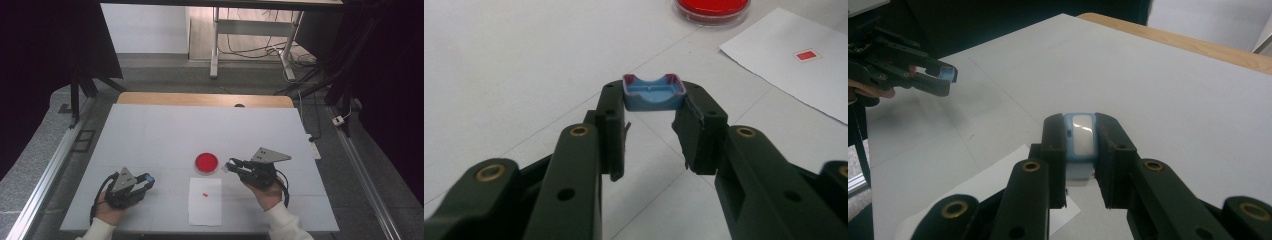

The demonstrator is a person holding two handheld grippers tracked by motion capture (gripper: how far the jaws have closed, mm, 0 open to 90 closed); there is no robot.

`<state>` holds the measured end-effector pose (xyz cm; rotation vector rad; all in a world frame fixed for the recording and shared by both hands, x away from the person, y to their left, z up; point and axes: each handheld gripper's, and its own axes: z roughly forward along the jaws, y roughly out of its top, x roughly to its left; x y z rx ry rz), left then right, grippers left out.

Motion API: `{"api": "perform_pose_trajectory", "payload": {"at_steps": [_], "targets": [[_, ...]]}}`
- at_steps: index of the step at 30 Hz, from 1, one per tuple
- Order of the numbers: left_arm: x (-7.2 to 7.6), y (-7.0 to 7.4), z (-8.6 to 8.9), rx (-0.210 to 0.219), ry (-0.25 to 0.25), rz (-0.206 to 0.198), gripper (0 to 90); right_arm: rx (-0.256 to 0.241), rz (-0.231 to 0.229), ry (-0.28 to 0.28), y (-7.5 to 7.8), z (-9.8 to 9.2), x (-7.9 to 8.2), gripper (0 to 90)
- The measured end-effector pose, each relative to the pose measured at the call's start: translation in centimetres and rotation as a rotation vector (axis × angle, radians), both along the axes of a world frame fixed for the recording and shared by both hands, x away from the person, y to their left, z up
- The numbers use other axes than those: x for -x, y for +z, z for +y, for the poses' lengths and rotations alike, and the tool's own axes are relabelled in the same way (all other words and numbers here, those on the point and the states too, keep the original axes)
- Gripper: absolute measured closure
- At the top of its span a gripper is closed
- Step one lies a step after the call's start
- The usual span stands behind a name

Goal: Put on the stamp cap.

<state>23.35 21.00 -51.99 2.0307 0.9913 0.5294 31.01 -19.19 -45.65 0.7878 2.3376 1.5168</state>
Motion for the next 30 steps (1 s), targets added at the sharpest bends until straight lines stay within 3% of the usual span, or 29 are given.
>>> {"api": "perform_pose_trajectory", "payload": {"at_steps": [16, 30], "targets": [[-0.3, -0.1, -1.1, -0.010, -0.026, 0.001, 65.0, -0.002, -0.002, 0.002, 0.0, 0.2, 0.1, 75.5], [-0.9, -0.2, -3.4, -0.023, -0.073, -0.008, 65.0, -0.005, -0.003, 0.007, 0.1, 0.4, 0.3, 75.5]]}}
